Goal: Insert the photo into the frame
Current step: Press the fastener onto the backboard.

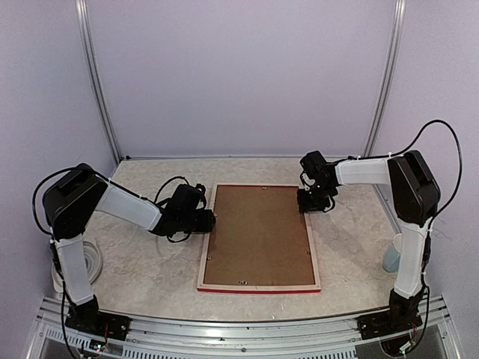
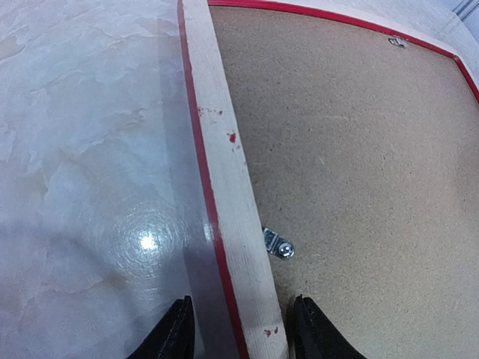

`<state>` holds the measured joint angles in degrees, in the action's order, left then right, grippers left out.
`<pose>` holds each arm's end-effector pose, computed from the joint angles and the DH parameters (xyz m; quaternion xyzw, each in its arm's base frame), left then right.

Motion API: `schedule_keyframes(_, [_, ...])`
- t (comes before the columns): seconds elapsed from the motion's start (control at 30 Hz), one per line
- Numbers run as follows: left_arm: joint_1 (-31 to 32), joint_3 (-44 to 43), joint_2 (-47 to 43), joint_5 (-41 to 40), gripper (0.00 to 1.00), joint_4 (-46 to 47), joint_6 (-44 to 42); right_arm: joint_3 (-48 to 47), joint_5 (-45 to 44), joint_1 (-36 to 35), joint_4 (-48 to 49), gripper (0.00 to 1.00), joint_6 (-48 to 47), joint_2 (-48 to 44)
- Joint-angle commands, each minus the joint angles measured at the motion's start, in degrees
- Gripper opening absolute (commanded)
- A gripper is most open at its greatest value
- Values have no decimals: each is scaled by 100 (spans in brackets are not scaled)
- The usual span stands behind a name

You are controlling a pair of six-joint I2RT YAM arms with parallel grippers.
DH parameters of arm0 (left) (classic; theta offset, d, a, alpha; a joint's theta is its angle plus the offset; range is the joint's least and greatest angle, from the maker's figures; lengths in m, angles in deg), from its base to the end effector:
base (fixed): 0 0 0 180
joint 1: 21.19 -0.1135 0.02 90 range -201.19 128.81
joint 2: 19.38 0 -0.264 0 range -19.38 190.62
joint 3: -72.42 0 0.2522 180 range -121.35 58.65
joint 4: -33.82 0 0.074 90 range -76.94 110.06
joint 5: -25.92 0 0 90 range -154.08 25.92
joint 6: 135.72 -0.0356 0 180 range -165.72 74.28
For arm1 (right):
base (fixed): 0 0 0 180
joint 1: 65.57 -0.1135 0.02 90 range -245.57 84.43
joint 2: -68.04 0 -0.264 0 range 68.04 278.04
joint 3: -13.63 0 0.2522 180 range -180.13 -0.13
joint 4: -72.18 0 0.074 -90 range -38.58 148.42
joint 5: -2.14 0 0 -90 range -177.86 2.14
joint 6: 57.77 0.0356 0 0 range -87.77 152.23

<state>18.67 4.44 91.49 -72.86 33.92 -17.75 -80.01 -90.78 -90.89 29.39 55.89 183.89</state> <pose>0.2944 -0.2387 0.1144 0.0641 0.9119 -0.1646 0.3705 0.3758 0.1758 0.1565 -0.0086 0.9760 0.0671 0.2072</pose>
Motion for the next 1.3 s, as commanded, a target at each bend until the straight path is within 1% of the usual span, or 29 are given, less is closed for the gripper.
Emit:
schedule_keyframes(0.0, [75,78,339,160,40,-866,-3,-376,-158,27,-485,35,-553,259])
schedule_keyframes(0.13, [75,69,356,170,31,-868,-10,-636,-116,27,-684,37,-821,353])
schedule_keyframes(0.2, [75,60,356,184,28,-873,-19,-741,-88,27,-759,38,-926,393])
schedule_keyframes(0.33, [75,52,350,188,14,-886,-41,-888,-103,27,-910,39,-1100,465])
schedule_keyframes(0.5, [83,22,339,210,9,-915,-108,-1006,-20,27,-1051,39,-1464,518])
schedule_keyframes(0.67, [101,-25,389,207,9,-956,-107,-954,269,27,-1106,39,-1579,464])
schedule_keyframes(0.8, [108,-36,407,191,9,-963,-107,-748,830,27,-972,47,-1577,307])
schedule_keyframes(0.87, [118,-36,413,198,10,-964,-99,-700,926,27,-983,52,-1628,268])
schedule_keyframes(0.93, [119,-36,418,206,10,-965,-98,-716,893,27,-1076,54,-1696,282])
schedule_keyframes(1.07, [121,-52,433,204,10,-965,-98,-801,852,27,-1368,54,-1852,348])
schedule_keyframes(1.27, [119,-45,427,196,9,-974,-99,-616,999,21,-1402,54,-1969,177])
